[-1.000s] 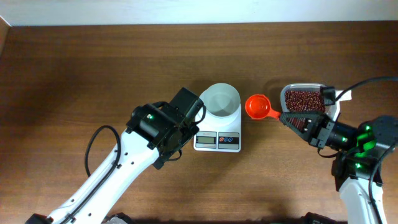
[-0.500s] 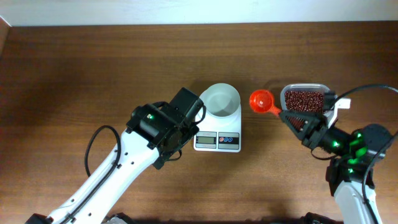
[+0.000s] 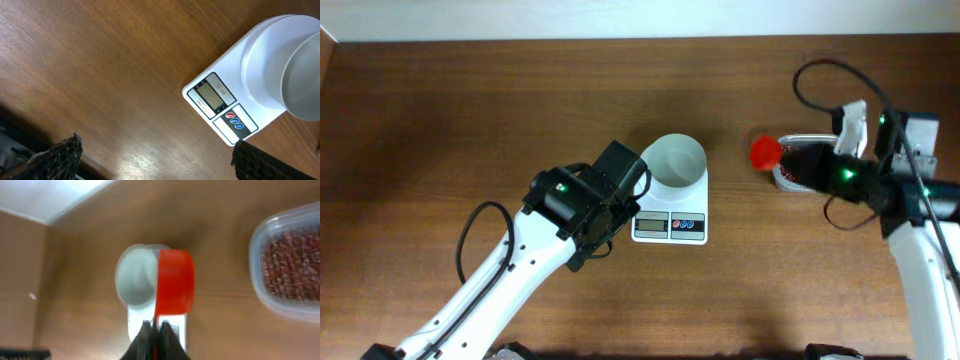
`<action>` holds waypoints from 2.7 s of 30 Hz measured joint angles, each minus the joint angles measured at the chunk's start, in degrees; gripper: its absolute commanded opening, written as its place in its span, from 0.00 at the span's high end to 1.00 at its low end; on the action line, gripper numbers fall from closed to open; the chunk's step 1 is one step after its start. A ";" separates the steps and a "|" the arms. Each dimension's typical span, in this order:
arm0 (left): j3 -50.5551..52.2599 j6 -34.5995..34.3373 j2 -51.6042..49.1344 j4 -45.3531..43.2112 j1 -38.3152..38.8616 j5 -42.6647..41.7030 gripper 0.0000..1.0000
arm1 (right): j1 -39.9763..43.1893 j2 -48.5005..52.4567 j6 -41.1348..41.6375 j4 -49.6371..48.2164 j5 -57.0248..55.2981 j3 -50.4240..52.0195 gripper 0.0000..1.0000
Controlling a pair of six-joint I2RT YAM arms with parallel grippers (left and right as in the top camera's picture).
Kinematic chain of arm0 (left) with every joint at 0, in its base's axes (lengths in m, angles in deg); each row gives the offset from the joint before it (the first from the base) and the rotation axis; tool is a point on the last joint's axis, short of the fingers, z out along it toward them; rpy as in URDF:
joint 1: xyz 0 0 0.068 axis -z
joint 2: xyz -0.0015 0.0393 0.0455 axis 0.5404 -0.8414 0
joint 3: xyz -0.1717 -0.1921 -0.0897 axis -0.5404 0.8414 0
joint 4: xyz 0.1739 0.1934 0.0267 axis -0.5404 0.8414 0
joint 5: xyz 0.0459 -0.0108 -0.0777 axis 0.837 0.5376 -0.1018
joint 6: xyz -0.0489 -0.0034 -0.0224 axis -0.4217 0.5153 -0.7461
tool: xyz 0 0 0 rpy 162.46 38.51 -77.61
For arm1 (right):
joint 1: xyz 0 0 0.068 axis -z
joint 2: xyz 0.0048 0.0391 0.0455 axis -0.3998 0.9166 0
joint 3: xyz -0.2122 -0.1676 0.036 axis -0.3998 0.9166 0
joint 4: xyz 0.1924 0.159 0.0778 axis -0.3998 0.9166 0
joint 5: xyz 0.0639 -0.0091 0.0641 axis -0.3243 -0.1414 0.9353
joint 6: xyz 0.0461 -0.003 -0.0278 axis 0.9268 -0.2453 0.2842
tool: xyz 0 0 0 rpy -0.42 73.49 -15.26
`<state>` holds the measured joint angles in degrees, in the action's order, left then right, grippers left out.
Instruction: Scoop and weigh 50g on scale
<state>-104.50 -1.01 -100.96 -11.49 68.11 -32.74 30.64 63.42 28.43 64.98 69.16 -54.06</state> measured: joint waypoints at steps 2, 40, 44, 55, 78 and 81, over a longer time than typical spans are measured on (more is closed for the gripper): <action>-0.04 0.00 0.09 0.00 0.00 0.00 0.01 | 0.00 -7.87 -0.94 10.05 -4.87 -0.33 0.96; -10.82 54.07 -32.50 -35.32 -1.73 -7.78 1.00 | 0.00 -34.25 -1.90 23.54 -17.81 -0.44 0.96; -10.82 54.25 -32.50 -33.70 -1.73 -5.29 1.00 | 0.00 -34.25 -1.95 23.78 -17.81 -0.44 0.96; -10.82 54.25 -32.57 -31.98 -1.73 -5.01 1.00 | 0.00 -34.25 -1.92 23.80 -17.81 -0.44 0.96; -10.82 54.27 -32.70 -33.92 -1.73 -1.88 1.00 | 0.00 -34.25 -1.92 24.22 -17.81 -0.44 0.96; -11.26 54.38 -32.70 -34.05 -1.73 -5.57 1.00 | 0.00 -34.25 -1.92 24.26 -17.81 -0.44 0.96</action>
<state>-115.75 53.37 -133.66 -45.54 66.38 -38.32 30.64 29.17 26.51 89.24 51.35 -54.49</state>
